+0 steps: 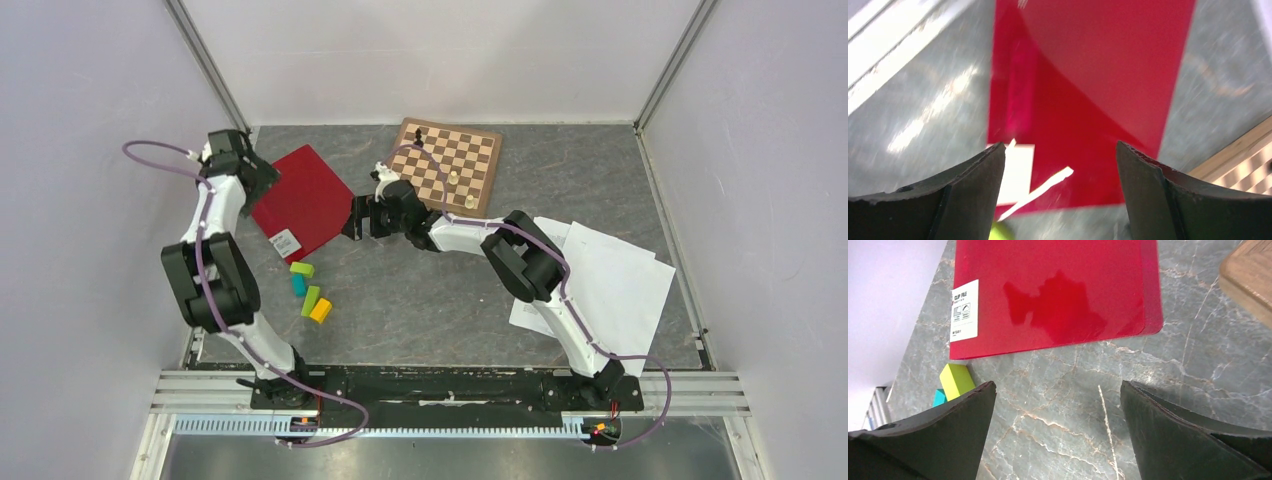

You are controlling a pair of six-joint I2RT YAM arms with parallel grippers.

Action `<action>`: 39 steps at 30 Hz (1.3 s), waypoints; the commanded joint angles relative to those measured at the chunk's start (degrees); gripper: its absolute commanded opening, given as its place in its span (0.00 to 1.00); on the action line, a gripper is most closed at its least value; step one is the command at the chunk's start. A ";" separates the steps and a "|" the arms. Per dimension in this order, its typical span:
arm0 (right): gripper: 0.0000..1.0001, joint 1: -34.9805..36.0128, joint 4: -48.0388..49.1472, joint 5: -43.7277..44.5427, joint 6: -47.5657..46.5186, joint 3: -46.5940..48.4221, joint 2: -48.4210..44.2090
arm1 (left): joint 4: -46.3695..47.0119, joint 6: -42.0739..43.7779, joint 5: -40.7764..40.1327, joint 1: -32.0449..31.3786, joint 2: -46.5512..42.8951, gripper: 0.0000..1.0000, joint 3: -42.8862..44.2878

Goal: Put the files into the folder

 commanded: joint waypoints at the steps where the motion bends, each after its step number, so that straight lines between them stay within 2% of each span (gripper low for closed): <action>1: 0.98 0.11 2.01 -4.95 5.72 -0.41 -2.04 | 5.69 1.84 -0.67 1.00 12.62 0.87 13.49; 9: 0.98 0.46 4.61 -7.85 12.73 3.58 2.63 | 8.66 3.14 -4.88 2.10 26.84 0.88 27.03; 14: 0.98 0.82 6.66 -7.92 14.79 0.49 1.86 | 8.80 2.02 -9.04 2.48 34.71 0.88 35.83; 20: 0.98 1.29 7.53 -7.94 13.92 -2.20 2.10 | 17.94 0.17 -8.44 2.51 39.67 0.87 39.74; 26: 0.98 1.35 7.42 -8.48 13.10 -2.92 2.83 | 16.18 -5.64 -8.06 2.86 47.56 0.87 49.09; 30: 0.98 1.50 6.94 -7.98 12.13 -3.52 2.30 | 15.71 -9.46 -9.66 2.92 50.37 0.87 51.68; 34: 0.98 1.73 6.51 -7.94 11.98 -3.39 2.29 | 10.55 -15.13 -8.36 3.40 51.95 0.86 53.31; 39: 0.98 1.85 6.00 -7.17 11.54 -4.19 1.78 | 4.34 -18.35 -6.10 3.30 52.09 0.84 53.26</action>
